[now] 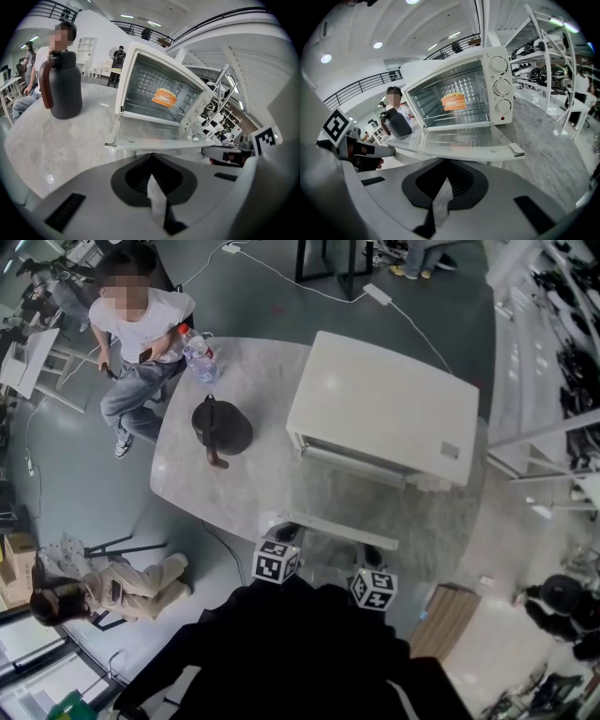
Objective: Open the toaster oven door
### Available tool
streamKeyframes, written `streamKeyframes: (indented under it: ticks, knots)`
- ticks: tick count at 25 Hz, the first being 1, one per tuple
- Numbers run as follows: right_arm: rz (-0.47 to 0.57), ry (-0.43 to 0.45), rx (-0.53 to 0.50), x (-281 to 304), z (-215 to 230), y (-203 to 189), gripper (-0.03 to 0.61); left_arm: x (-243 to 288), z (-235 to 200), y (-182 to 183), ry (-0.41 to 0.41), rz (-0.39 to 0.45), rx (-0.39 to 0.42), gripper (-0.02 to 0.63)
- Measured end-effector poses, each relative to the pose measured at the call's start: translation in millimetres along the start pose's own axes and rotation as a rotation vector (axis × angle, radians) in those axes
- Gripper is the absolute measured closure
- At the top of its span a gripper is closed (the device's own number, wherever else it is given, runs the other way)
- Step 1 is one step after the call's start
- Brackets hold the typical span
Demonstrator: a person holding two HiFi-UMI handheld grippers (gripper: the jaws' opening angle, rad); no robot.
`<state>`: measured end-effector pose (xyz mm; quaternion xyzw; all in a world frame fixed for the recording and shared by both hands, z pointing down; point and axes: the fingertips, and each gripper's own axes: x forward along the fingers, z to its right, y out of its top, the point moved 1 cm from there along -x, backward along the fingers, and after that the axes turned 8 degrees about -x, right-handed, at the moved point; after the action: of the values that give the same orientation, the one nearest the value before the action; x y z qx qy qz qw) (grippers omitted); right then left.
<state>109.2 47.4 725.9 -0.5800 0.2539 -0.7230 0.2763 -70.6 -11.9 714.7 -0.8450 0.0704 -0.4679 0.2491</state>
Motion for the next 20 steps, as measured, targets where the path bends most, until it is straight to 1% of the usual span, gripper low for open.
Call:
streamKeyframes:
  ticks: [4,8,11,20]
  knots:
    - [-0.004,0.008,0.001,1,-1,-3,0.575,3,-1,-1,-0.001,-0.001,0.003,0.611]
    - [-0.032,-0.002,-0.012,2,0,-6,0.575,5,-2,-4,0.004,-0.015,0.001,0.611]
    - [-0.034,-0.003,-0.014,5,2,-10,0.575,8,-3,-7,0.006,-0.026,0.000,0.611]
    - [-0.085,0.011,0.025,10,3,-21,0.575,16,-6,-16,0.015,-0.050,-0.007,0.611]
